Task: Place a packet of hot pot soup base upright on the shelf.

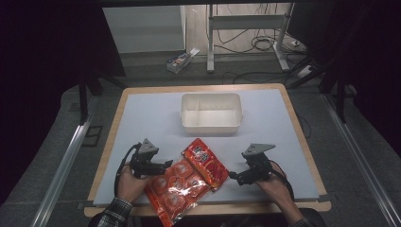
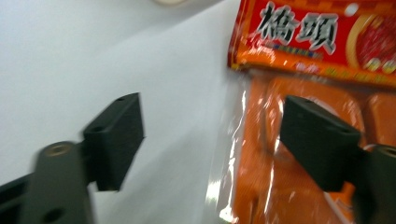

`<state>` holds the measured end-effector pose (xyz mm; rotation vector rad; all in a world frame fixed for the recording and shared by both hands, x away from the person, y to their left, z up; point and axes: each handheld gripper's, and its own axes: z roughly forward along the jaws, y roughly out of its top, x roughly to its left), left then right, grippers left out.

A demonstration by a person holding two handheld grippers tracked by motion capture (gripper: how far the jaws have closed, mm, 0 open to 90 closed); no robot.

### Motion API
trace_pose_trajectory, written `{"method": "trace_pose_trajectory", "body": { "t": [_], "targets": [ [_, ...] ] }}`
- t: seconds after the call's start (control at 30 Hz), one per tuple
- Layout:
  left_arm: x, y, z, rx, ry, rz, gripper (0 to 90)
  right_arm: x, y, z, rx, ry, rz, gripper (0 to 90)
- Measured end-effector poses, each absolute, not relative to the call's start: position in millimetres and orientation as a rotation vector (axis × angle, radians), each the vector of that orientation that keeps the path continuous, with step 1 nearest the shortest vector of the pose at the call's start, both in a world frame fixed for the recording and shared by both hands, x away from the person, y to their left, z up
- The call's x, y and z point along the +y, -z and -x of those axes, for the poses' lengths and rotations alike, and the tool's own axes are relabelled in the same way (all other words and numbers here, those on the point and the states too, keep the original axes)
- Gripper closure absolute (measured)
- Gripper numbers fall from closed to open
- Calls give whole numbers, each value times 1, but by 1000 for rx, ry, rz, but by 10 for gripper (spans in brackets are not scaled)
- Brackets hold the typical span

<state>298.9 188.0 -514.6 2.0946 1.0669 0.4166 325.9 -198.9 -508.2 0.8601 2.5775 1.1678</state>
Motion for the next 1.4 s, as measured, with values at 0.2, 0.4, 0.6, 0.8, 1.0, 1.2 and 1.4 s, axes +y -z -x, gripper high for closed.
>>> {"method": "trace_pose_trajectory", "body": {
  "t": [0.2,0.4,0.6,0.8,1.0,1.2,1.4],
  "targets": [
    [193,511,-285,1068,-440,-2091,130,-186,510,-323,2603,-1157,-821,17],
    [200,512,-272,1076,-461,-2101,133,-173,514,-324,2648,-1172,-814,24],
    [204,513,-269,1084,-465,-2091,139,-162,521,-330,2689,-1177,-868,56],
    [201,512,-268,1062,-477,-2111,141,-153,523,-334,2736,-1262,-904,125],
    [201,513,-268,1055,-475,-2126,144,-138,530,-338,2776,-1270,-900,247],
    [200,514,-268,1052,-478,-2130,145,-123,529,-333,2789,-1247,-785,406],
    [200,514,-268,1045,-480,-2142,145,-120,529,-337,2786,-1290,-818,572]
  ]
}}
